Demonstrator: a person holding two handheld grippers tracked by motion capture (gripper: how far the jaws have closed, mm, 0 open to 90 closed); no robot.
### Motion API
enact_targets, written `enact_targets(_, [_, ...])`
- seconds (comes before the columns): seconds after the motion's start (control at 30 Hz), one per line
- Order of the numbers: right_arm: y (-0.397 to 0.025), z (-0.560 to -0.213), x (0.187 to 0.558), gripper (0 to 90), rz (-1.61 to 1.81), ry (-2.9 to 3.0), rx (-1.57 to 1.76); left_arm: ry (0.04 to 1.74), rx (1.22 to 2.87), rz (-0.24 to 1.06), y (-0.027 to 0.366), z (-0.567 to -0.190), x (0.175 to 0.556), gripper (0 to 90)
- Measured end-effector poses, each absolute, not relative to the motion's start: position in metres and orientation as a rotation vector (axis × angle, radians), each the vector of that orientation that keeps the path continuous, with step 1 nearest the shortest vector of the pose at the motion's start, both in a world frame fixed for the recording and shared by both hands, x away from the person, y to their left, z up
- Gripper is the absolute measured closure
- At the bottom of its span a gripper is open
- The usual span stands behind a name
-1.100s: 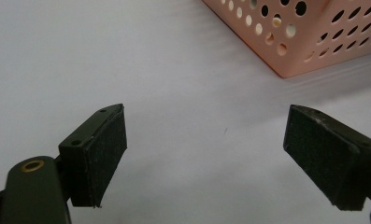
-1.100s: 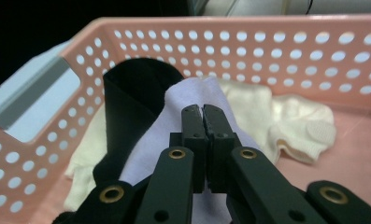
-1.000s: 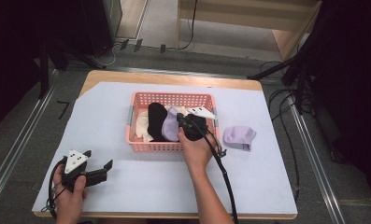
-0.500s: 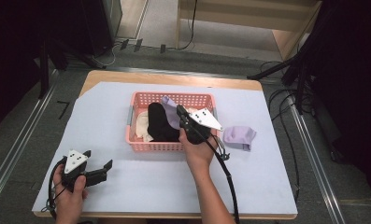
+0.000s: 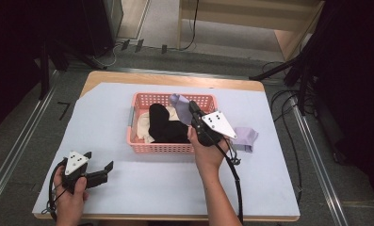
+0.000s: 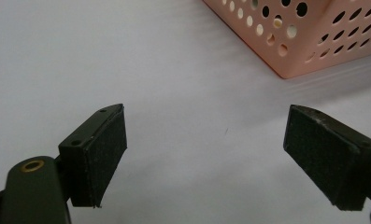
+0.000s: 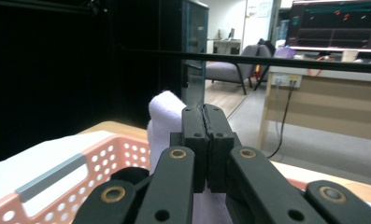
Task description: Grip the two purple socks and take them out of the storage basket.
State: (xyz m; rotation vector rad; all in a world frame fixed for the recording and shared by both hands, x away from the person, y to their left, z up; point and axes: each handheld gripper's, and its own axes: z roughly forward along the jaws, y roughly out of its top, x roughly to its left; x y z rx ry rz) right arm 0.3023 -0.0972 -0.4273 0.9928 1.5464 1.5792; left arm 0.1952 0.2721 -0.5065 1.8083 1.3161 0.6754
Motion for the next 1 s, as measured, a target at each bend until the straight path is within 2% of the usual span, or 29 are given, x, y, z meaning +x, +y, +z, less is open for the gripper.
enact_targets(0.77, [-0.178,-0.429,0.293,89.6,1.510,1.365,1.105,1.320,1.806,0.678,0.271,-0.507,0.195,14.6])
enact_targets(1.0, [-0.204,-0.443,0.291,89.6,1.460,1.336,1.172,1.317,1.813,0.679,0.272,-0.507,0.195,14.5])
